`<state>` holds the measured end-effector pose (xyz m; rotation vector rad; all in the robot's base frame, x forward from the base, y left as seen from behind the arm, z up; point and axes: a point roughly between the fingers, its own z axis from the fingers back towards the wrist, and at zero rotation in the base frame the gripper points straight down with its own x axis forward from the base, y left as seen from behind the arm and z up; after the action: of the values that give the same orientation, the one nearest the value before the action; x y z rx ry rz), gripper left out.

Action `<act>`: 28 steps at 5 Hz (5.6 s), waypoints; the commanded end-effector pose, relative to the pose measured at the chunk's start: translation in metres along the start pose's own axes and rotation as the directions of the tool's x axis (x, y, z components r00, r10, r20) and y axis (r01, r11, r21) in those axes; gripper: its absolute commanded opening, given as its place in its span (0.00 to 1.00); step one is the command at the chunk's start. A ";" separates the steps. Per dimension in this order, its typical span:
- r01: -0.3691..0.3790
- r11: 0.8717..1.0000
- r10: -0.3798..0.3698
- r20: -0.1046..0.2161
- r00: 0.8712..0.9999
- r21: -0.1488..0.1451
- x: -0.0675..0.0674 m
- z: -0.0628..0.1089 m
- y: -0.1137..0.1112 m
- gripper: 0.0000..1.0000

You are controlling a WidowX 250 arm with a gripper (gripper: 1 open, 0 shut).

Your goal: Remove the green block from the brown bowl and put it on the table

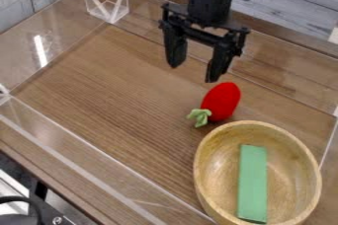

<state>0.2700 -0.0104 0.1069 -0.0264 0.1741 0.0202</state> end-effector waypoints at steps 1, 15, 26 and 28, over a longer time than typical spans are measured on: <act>-0.044 0.999 0.045 0.070 0.997 -0.021 -0.006 0.015 -0.014 1.00; 0.043 0.994 -0.022 0.206 0.978 -0.097 -0.028 -0.055 -0.130 1.00; 0.083 0.996 -0.073 0.316 0.946 -0.017 -0.036 -0.016 -0.102 0.00; 0.020 1.000 -0.013 0.334 0.943 -0.020 -0.023 -0.010 -0.096 0.00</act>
<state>0.2392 -0.1056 0.0921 -0.0328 -0.1253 0.0056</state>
